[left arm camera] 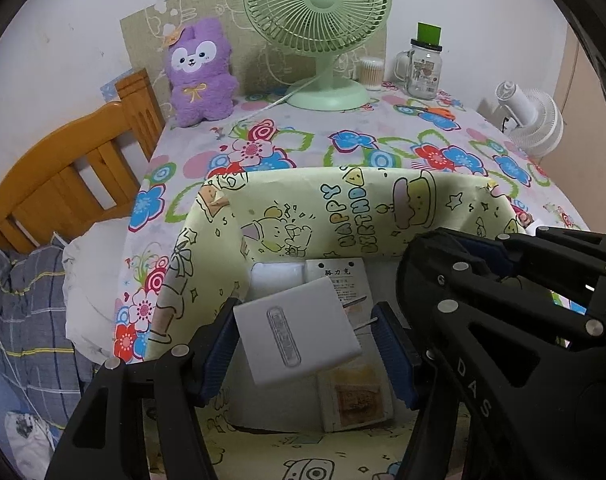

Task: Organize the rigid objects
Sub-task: 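Lower and release the adapter into the box with the left tool while the right tool releases the base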

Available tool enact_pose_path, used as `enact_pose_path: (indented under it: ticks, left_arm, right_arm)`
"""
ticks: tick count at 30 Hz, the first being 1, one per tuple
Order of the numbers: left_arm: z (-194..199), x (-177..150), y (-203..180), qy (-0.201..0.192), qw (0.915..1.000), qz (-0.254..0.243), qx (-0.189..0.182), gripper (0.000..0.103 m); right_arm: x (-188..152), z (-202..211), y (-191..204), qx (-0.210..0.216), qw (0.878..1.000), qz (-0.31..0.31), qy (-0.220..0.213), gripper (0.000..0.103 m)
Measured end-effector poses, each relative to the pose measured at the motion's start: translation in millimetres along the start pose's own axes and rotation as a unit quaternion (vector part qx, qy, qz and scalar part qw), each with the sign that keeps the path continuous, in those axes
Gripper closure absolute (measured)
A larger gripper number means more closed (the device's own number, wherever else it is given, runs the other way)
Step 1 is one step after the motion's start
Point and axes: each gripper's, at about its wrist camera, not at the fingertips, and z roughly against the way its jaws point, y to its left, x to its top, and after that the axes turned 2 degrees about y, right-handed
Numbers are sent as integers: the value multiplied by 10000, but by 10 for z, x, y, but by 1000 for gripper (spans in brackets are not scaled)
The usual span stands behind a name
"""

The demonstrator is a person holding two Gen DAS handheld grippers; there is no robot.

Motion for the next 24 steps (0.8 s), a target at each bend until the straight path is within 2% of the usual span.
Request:
enact_pose_path:
  ticks: [4, 9, 10, 11, 13, 20, 24]
  left_arm:
    - [-8, 11, -14, -14, 10000, -25, -3, 34]
    - [0, 18, -20, 17, 9999, -8, -121, 24]
    - [2, 17, -23, 29, 9999, 1, -154, 22]
    - [8, 14, -26, 40, 9999, 8, -167, 20]
    - [19, 8, -34, 24, 9999, 9, -161, 18]
    - [166, -9, -70, -108, 9998, 44, -190, 15]
    - [254, -16, -121, -192, 9996, 19, -194, 14]
  right_arm:
    - [-8, -5, -22, 14, 10000, -23, 16, 90]
    - [-4, 4, -37, 61, 10000, -66, -3, 86]
    - [-4, 9, -40, 70, 10000, -59, 0, 79]
    - [-4, 13, -39, 77, 10000, -52, 1, 66]
    - [-9, 50, -41, 66, 9999, -51, -59, 51]
    - [-11, 236, -43, -40, 9994, 61, -350, 39]
    - [-40, 334, -75, -81, 9990, 33, -435, 37]
